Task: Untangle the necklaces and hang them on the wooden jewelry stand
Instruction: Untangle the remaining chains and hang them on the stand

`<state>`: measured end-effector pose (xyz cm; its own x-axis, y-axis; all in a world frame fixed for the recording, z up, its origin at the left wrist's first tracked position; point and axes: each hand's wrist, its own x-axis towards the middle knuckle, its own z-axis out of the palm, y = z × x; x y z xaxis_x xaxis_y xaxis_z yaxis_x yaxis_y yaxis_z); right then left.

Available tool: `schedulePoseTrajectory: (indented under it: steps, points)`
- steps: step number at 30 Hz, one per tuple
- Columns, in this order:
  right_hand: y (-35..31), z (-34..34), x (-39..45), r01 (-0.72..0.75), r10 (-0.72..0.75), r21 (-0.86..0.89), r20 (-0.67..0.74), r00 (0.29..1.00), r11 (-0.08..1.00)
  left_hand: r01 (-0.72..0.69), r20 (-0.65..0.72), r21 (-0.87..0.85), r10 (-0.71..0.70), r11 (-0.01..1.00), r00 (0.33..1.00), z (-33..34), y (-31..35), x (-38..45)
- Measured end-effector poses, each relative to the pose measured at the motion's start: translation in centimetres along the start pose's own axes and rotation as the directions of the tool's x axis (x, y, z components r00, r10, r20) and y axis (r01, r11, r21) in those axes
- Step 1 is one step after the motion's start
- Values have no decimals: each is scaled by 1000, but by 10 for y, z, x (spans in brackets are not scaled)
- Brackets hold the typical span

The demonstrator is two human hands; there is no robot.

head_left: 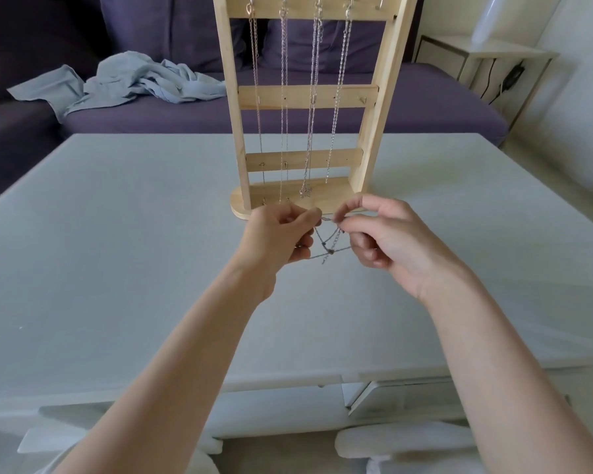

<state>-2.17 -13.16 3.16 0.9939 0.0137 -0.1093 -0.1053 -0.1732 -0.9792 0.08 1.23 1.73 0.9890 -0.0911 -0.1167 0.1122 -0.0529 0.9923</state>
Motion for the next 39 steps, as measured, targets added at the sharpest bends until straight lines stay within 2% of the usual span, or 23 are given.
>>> schedulePoseTrajectory:
  steps: [3,7,10,12,17,22,27,29,32,39]
  points:
    - [1,1,0,3,-4,-160,-6,1000,987,9,-12,-11,-10,1000,1000,-1,0,1]
    - [4,7,1,-18,33,-393,33,999,919,25,-4,-12,-25,1000,1000,1,-2,0]
    - [7,9,2,17,-8,-441,23,1000,897,45,1,-28,-45,999,999,5,-3,-1]
    - [7,8,2,26,-26,-383,7,1000,923,59,10,-52,-58,997,998,4,-3,-1]
    - [2,-2,-1,-34,34,-8,-59,998,999,90,29,-67,-88,994,996,-1,-2,0]
    - [2,-4,0,-136,166,204,-135,977,969,127,40,-191,-121,973,992,-5,1,-1]
    - [-1,-2,1,-152,194,369,-77,978,917,205,79,-365,-190,908,979,-8,5,-2]
    - [-1,-2,1,-151,193,401,-67,979,904,238,98,-411,-217,880,971,-9,7,-2]
    - [0,-2,1,-145,184,350,-80,980,926,252,110,-405,-227,879,968,-9,8,-4]
    - [-1,0,1,-139,169,280,-84,982,950,253,145,-238,-224,938,964,-7,8,-5]
